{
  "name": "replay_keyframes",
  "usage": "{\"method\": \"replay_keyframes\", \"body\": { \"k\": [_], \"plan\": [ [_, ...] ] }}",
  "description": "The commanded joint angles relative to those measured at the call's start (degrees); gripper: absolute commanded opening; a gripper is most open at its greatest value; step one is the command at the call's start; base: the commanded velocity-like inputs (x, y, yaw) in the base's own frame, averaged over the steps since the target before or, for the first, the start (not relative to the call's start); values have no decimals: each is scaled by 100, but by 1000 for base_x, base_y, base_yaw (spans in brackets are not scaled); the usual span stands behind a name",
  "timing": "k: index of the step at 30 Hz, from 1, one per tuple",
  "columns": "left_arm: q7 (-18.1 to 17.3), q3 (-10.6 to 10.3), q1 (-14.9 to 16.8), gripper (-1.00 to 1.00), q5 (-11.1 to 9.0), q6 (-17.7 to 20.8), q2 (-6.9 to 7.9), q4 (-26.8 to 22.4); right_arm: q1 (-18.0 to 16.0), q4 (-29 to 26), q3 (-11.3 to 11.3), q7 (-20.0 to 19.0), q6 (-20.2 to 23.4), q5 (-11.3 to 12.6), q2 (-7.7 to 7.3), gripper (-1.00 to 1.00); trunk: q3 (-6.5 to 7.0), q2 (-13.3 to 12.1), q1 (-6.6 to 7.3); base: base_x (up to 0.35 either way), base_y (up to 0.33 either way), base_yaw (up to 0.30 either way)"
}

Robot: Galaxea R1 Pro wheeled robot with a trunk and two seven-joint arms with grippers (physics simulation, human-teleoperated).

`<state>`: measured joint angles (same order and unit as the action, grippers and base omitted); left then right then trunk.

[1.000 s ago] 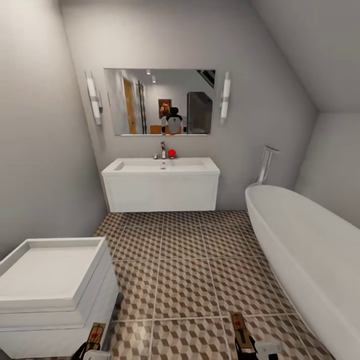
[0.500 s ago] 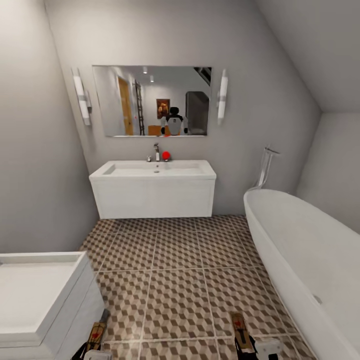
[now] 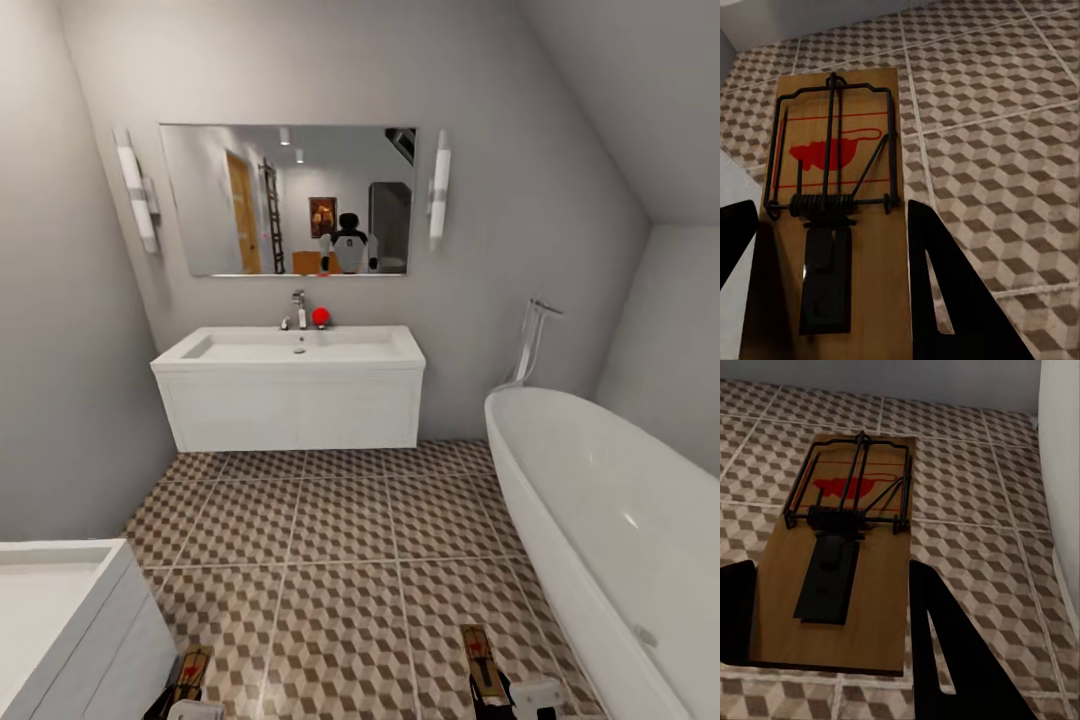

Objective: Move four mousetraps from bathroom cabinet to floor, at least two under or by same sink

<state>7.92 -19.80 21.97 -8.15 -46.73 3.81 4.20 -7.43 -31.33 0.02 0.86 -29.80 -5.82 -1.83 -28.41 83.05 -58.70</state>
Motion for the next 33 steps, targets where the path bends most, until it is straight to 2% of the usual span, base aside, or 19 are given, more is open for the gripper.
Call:
{"method": "replay_keyframes", "body": {
  "k": [1,16,33],
  "plan": [
    [8,-50,9,-100,-46,-30,-3,19,-4,4,-2,-15,-16,-15,-2,-100,-6,3,-3,314,-130,66],
    [8,-50,8,-100,-46,-30,-3,19,-4,4,-2,-15,-17,-15,-2,-100,-6,3,-3,325,-46,139],
    [8,-52,8,-100,-46,-30,-3,21,-4,4,-2,-15,-17,-15,-2,-100,-6,3,-3,331,0,11]
  ]
}}
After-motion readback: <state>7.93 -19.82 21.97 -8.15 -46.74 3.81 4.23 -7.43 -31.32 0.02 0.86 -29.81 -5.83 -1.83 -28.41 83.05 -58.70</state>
